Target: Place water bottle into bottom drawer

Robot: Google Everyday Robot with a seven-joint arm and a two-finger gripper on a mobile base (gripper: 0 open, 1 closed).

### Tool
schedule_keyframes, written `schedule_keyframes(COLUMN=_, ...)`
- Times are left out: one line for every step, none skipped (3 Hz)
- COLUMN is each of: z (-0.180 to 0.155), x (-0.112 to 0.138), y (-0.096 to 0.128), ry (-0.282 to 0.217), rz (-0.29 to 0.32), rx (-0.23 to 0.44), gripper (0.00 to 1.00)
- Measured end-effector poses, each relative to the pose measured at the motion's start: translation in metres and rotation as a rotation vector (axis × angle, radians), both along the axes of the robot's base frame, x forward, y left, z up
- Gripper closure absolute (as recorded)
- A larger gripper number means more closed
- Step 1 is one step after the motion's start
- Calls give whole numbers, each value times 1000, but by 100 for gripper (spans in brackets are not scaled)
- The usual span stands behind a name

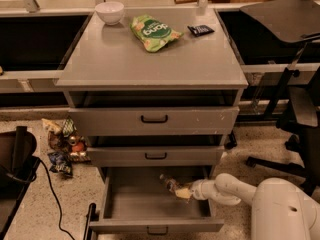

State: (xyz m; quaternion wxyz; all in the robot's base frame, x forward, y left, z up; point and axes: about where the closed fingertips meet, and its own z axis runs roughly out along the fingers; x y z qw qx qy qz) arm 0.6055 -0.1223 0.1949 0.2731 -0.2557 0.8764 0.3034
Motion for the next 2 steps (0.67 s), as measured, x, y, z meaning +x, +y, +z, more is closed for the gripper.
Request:
schedule_keyframes(z=-4, x=0, y=0, ry=9, rz=9, rx=14, gripper=16)
schedule_keyframes(z=4, x=-3, y=-3, ry=-2, rz=17, rx=34, gripper=0)
